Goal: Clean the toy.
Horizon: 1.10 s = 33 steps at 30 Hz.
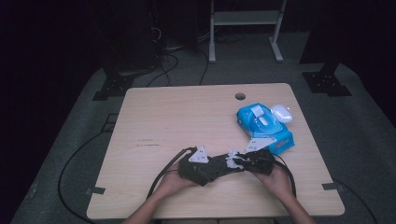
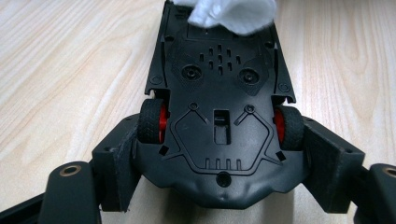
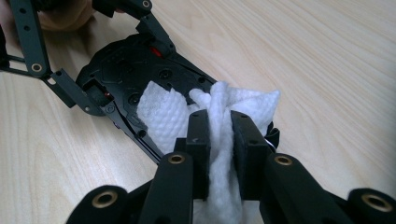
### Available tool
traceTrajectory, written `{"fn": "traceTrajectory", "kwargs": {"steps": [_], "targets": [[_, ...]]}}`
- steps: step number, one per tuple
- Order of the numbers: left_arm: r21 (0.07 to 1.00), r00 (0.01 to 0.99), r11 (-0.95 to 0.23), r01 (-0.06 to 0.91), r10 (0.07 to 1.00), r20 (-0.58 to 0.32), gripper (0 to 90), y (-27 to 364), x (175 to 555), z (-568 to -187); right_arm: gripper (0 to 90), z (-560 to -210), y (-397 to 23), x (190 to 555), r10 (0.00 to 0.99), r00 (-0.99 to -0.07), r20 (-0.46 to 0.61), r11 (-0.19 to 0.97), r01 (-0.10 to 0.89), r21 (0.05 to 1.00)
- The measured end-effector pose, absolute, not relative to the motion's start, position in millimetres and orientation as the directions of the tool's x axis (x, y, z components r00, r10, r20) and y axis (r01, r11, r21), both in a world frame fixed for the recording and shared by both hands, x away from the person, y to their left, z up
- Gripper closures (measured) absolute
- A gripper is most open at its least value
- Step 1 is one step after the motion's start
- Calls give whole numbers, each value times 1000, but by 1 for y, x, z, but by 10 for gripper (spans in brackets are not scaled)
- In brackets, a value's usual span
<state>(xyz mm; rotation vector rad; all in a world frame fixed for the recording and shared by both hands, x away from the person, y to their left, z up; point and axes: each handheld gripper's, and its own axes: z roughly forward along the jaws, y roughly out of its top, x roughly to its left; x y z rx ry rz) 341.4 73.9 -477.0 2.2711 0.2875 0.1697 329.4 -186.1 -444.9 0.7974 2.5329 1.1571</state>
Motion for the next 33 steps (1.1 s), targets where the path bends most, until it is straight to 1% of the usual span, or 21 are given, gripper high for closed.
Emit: {"fn": "traceTrajectory", "kwargs": {"steps": [3,7,12,13,15,16,19,22,24,28,30,33], "targets": [[763,964,-630,145,263,33,235,73,341,-475,778,-445,-179,327,557,-831,-5,540,357,762],[765,964,-627,147,264,30,235,73,340,-475,777,-444,-155,319,481,-876,-32,580,291,761],[771,964,-619,151,266,24,235,75,341,-474,778,-443,-160,323,502,-864,-36,579,305,756],[777,964,-614,138,263,36,236,74,340,-473,778,-442,-165,324,522,-853,-21,564,327,759],[782,963,-608,135,265,40,235,74,339,-471,779,-442,-163,323,517,-856,-17,559,323,763],[785,963,-604,136,266,37,235,73,338,-471,780,-442,-159,321,507,-862,-17,560,314,767],[784,964,-608,126,263,49,235,72,337,-469,779,-441,-140,315,434,-901,24,543,283,791],[777,964,-620,110,257,68,235,71,335,-469,779,-440,-130,310,400,-916,11,557,253,791],[780,964,-615,117,260,61,236,71,335,-469,780,-440,-135,312,413,-911,7,559,260,787],[782,964,-613,116,260,61,236,70,335,-470,780,-440,-152,319,482,-876,-25,567,290,771],[784,964,-611,112,258,64,236,68,335,-469,781,-440,-149,319,473,-881,-8,554,290,781],[777,968,-621,102,243,68,236,64,333,-471,783,-440,-130,311,411,-911,-4,559,248,791]]}}
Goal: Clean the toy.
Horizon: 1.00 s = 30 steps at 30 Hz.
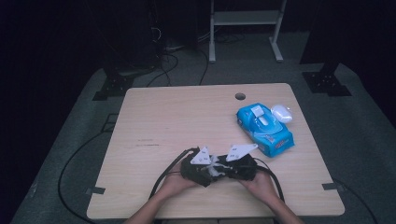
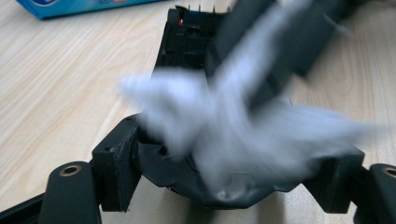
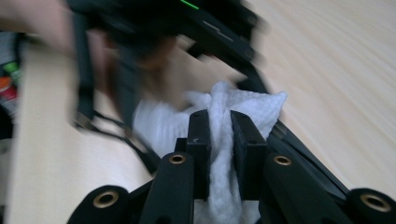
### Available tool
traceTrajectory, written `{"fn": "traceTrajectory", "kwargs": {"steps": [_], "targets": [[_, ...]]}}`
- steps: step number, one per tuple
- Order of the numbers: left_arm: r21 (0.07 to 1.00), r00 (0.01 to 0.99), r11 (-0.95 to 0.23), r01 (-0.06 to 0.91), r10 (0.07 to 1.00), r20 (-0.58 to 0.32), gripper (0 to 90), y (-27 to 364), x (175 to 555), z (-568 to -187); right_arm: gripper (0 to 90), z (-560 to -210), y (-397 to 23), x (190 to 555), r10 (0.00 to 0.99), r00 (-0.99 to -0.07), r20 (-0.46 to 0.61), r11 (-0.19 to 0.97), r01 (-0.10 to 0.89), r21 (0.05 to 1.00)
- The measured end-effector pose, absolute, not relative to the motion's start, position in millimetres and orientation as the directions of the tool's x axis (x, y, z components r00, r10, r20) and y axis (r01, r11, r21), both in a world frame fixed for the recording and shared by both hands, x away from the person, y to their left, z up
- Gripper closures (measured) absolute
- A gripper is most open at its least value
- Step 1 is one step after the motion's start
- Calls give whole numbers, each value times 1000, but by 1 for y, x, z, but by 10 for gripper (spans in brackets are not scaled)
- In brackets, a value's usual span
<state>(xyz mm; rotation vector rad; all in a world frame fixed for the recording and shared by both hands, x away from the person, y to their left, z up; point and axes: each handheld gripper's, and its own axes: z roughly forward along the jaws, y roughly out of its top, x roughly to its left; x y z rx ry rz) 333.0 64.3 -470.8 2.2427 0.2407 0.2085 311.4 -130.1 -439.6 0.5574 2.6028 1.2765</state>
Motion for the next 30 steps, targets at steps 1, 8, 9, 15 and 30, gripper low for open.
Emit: {"fn": "traceTrajectory", "kwargs": {"steps": [1,8,9,15,30], "targets": [[774,969,-625,97,237,69,236,63,332,-472,783,-440,-123,309,386,-922,-5,565,232,792],[770,972,-630,100,228,61,236,60,331,-473,787,-440,-133,314,467,-882,-71,581,245,776],[770,972,-630,100,228,61,235,60,331,-473,787,-440,-135,315,484,-872,-69,575,258,777],[761,974,-640,104,219,51,236,59,330,-475,787,-442,-123,311,452,-890,-63,576,238,782],[729,971,-680,80,219,97,236,59,332,-479,785,-446,-131,316,489,-862,-129,614,235,754]]}}
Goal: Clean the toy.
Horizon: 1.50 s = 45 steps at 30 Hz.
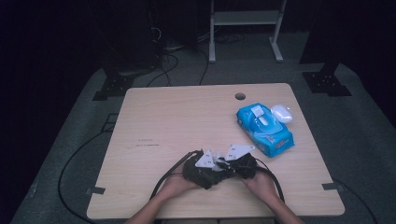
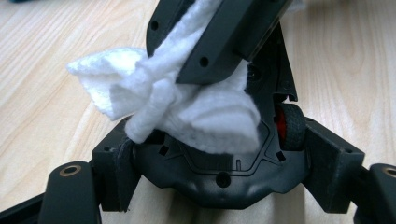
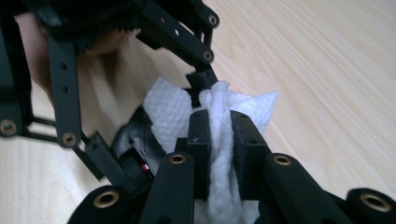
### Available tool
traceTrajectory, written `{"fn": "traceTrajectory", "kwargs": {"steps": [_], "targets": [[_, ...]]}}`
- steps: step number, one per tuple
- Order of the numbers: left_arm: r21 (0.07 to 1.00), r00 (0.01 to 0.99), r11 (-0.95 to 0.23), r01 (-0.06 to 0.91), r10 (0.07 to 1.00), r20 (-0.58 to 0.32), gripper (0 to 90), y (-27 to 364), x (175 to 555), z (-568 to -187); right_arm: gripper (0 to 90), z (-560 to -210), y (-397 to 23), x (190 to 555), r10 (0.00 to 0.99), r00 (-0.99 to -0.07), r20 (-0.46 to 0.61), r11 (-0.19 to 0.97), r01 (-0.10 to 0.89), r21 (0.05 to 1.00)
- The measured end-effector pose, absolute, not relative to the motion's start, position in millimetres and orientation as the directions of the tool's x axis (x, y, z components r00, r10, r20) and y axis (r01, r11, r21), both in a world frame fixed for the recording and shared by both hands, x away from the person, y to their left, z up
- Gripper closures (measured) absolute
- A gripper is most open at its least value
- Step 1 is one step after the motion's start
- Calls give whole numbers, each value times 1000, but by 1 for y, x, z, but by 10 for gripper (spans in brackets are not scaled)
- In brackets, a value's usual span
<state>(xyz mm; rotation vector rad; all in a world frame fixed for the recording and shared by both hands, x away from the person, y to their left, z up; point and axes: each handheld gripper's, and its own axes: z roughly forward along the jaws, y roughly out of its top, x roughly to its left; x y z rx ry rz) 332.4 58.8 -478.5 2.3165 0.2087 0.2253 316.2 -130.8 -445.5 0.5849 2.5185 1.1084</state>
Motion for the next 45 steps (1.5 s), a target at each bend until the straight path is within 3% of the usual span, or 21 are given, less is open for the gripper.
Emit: {"fn": "traceTrajectory", "kwargs": {"steps": [7,9,12,14,20,24,26,32,41,45], "targets": [[735,969,-670,100,233,81,235,64,336,-478,785,-444,-170,333,590,-800,-111,569,314,760],[735,970,-671,96,230,84,235,66,337,-478,785,-445,-185,334,620,-783,-54,516,355,779],[727,968,-681,84,228,101,235,68,337,-478,782,-446,-184,331,585,-811,8,495,365,789],[724,967,-684,89,232,101,235,70,338,-478,783,-446,-183,331,575,-818,-7,513,354,782],[729,961,-675,114,260,91,235,79,344,-478,785,-447,-201,337,606,-794,45,483,412,772],[723,957,-681,118,271,99,235,82,347,-478,785,-447,-191,327,533,-844,65,512,382,770],[729,955,-672,133,282,86,235,83,348,-478,784,-446,-184,324,515,-857,23,544,347,763],[736,953,-658,156,296,63,235,88,351,-478,785,-449,-204,335,581,-810,80,492,428,758],[744,956,-648,165,291,42,235,89,351,-479,784,-447,-189,328,533,-844,57,519,379,766],[749,958,-642,163,285,36,236,89,351,-479,785,-449,-203,336,581,-810,81,492,429,757]]}}
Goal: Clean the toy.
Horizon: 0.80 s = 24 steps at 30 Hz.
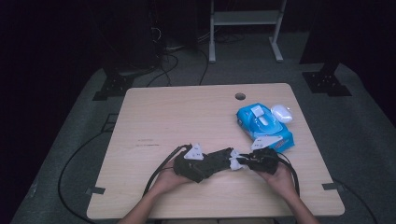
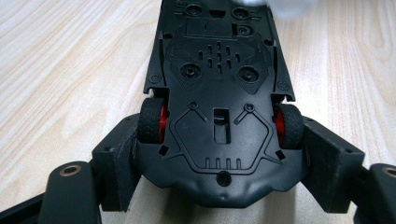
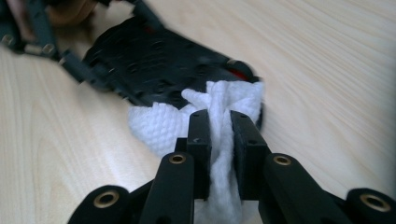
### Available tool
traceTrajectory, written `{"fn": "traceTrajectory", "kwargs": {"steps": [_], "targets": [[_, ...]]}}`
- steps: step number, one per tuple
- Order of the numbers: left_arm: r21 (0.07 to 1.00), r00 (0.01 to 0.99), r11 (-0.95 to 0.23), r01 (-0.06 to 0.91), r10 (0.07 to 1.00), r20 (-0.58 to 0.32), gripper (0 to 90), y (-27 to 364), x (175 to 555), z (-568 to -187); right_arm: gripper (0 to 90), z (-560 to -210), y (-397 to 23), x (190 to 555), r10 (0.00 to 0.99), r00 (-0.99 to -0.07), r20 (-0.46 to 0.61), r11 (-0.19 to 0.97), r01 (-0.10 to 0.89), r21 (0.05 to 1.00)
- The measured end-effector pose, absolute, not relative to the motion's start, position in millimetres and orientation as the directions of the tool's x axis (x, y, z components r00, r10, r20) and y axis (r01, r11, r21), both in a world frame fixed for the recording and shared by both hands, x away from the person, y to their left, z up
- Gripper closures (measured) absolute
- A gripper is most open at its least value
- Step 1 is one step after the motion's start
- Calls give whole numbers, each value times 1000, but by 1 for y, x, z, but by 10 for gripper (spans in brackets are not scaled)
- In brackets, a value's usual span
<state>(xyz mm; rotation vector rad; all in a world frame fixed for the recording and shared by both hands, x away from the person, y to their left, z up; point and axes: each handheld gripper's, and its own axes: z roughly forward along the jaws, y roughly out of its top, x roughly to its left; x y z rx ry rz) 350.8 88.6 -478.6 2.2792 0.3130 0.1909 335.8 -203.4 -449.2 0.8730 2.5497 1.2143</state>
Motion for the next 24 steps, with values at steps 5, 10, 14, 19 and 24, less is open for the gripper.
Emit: {"fn": "traceTrajectory", "kwargs": {"steps": [5,10,14,19,24], "targets": [[745,967,-654,134,250,44,236,83,347,-478,785,-449,-206,336,593,-796,122,445,451,774],[748,973,-652,126,227,33,236,82,347,-479,785,-446,-191,335,575,-816,67,477,401,782],[749,974,-649,133,227,23,235,84,348,-478,785,-449,-202,339,612,-784,103,444,449,775],[752,978,-649,113,205,30,236,82,346,-479,785,-448,-200,336,599,-794,102,447,438,780],[755,980,-645,120,200,15,235,81,346,-478,785,-448,-190,341,598,-799,67,461,411,786]]}}
